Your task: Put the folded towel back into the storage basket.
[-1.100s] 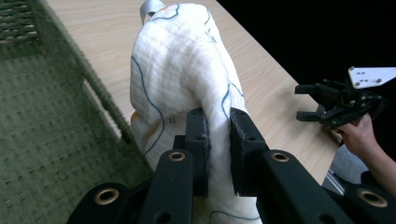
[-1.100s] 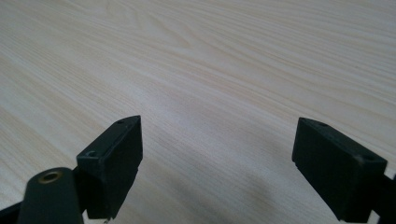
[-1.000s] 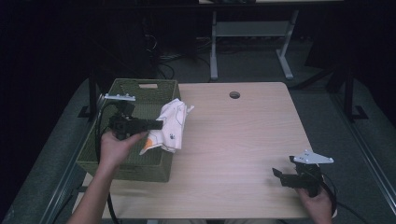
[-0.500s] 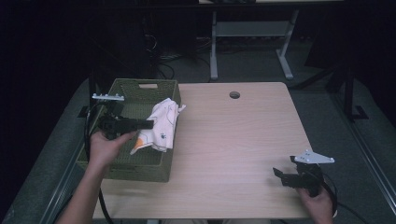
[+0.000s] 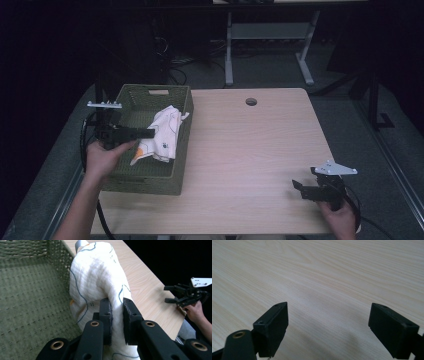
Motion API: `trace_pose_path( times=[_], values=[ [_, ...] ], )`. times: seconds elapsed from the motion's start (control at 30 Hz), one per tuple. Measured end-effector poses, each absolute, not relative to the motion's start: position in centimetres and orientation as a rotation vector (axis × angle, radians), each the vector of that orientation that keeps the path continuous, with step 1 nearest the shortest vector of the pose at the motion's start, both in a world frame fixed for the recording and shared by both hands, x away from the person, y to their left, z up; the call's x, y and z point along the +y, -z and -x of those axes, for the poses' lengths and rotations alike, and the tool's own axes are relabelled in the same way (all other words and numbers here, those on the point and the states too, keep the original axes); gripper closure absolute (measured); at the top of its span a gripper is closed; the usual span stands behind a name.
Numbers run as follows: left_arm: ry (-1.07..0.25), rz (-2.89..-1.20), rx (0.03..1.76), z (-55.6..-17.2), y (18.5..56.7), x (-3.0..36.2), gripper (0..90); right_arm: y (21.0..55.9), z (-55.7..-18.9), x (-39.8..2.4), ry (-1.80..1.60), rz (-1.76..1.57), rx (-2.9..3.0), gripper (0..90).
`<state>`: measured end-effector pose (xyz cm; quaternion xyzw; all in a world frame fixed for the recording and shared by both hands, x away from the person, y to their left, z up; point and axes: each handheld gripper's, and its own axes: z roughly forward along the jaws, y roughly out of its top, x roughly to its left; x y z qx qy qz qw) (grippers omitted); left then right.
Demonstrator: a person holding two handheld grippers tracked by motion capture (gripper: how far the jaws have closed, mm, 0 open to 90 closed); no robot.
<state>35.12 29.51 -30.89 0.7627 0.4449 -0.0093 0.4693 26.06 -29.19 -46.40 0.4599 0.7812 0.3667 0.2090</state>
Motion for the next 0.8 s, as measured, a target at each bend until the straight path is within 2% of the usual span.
trace_pose_path(
  times=[0.3, 0.8],
  values=[
    [0.022, -1.87, 1.131, -36.0, 32.2, 31.2, 79.7, 46.3, -25.9, -29.3, -1.007, -1.286, 2.166, 15.8],
    [0.026, -1.952, 1.131, -37.5, 34.2, 31.5, 79.6, 46.7, -26.2, -29.5, -0.991, -1.301, 2.177, 15.8]
  ],
)
